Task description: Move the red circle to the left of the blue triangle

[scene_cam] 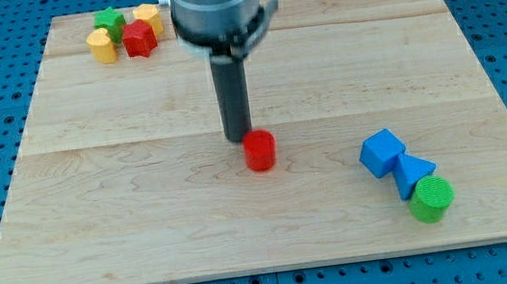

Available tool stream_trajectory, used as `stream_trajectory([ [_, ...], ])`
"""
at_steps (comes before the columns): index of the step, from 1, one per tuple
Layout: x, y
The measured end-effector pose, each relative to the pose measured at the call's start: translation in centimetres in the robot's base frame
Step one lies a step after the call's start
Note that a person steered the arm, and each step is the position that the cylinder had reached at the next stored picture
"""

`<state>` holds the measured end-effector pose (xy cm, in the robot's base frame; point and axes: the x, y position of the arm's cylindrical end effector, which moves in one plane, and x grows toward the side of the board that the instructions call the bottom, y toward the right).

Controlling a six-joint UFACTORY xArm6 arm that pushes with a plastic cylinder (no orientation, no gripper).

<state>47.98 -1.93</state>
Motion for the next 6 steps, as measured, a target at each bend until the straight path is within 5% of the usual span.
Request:
stream_trajectory([
  [3, 4.2, 9.6],
  [4, 4.3, 4.4],
  [6, 8.8, 9.5],
])
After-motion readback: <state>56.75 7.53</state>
